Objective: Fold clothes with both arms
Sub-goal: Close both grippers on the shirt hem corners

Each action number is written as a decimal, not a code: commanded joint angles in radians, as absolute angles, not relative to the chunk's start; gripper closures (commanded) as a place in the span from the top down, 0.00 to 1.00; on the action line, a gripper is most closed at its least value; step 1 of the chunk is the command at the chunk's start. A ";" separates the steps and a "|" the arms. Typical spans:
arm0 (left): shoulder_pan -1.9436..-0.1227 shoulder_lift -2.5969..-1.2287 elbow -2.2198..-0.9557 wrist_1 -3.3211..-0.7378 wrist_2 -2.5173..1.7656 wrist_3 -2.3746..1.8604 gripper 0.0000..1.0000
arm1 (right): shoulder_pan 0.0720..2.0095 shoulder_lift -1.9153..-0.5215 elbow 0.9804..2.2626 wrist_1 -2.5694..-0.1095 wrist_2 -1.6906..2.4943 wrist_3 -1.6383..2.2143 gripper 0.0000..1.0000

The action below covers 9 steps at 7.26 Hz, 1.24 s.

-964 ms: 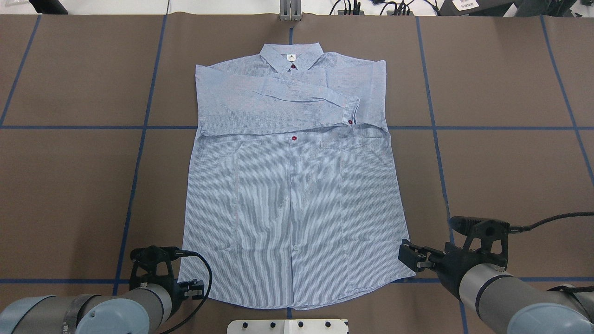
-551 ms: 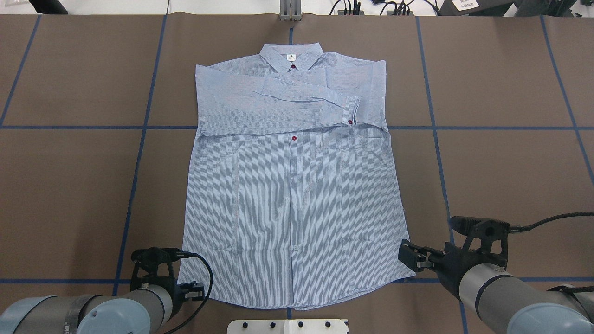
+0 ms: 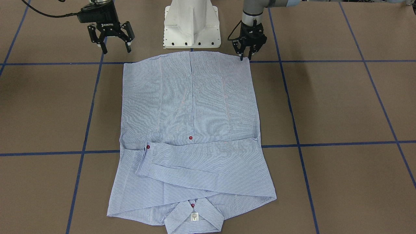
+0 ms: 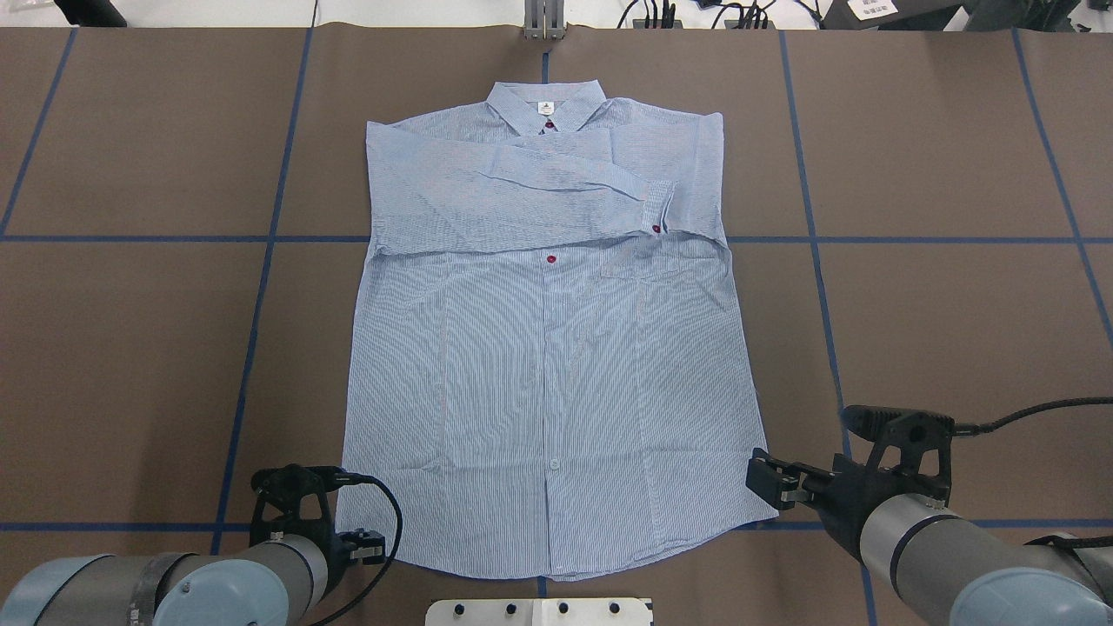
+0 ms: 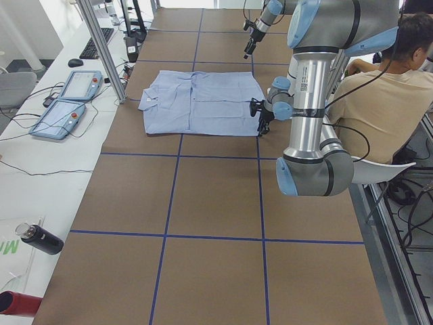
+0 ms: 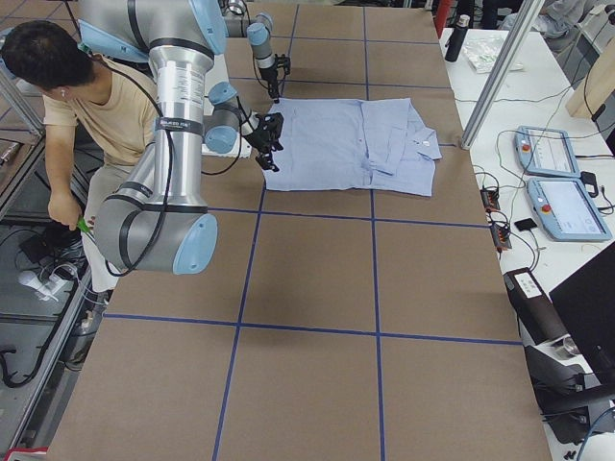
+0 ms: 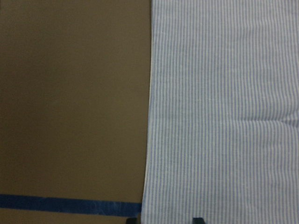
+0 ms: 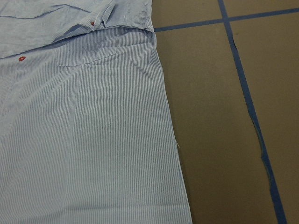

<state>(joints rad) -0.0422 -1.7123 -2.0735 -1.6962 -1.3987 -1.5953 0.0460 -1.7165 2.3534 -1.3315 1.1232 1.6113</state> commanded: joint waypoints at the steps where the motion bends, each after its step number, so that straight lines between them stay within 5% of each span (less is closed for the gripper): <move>1: -0.043 -1.713 -2.063 -1.697 -1.414 -1.595 0.17 | 0.046 -1.717 2.352 -1.331 1.124 1.611 1.00; 2: -0.043 -1.713 -2.069 -1.697 -1.416 -1.597 0.00 | 0.048 -1.717 2.349 -1.328 1.124 1.611 1.00; 6: -0.046 -1.713 -2.120 -1.694 -1.417 -1.597 0.00 | 0.048 -1.735 2.188 -1.020 1.094 1.612 1.00; 9: -0.044 -1.713 -2.121 -1.694 -1.414 -1.598 0.00 | 0.023 -1.793 2.178 -1.153 1.060 1.617 0.93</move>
<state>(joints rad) -0.0451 -1.7134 -2.1200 -1.6935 -1.4161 -1.5982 0.0315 -1.7640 2.1816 -1.0991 1.0770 1.6156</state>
